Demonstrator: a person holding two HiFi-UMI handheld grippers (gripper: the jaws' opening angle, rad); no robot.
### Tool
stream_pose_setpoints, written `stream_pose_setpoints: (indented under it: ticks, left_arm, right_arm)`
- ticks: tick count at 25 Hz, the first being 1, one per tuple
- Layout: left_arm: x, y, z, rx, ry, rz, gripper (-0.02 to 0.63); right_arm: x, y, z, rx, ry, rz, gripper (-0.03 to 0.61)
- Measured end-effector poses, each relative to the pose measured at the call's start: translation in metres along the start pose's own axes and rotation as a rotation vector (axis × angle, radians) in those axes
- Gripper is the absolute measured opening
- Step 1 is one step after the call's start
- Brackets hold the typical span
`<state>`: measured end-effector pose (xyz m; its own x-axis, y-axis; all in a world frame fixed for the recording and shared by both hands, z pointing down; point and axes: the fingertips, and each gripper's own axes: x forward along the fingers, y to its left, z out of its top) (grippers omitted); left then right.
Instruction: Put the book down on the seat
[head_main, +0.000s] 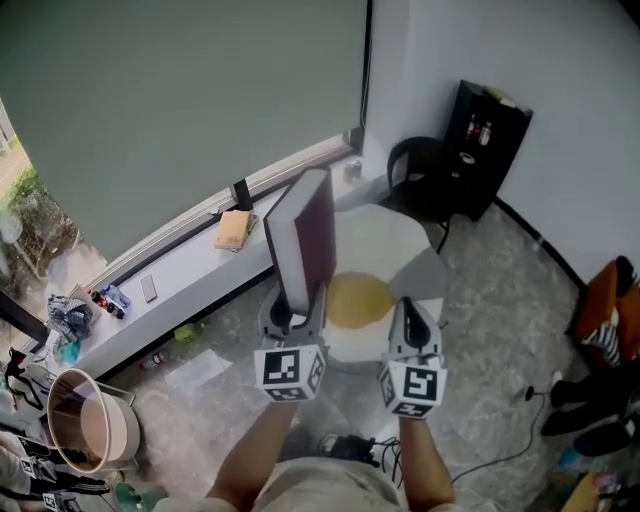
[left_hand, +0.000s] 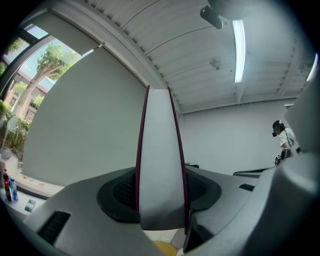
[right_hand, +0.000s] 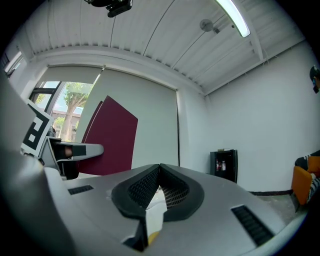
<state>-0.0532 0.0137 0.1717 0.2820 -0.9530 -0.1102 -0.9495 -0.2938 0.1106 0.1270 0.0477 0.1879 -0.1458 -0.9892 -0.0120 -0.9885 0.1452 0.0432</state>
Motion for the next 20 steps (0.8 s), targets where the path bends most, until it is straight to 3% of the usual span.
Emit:
stream_pose_setpoints:
  ticks: [20]
  left_arm:
    - [0.203, 0.074, -0.044, -0.077, 0.056, -0.148, 0.232]
  right_arm:
    - [0.199, -0.005, -0.017, -0.05, 0.053, -0.131, 0.006]
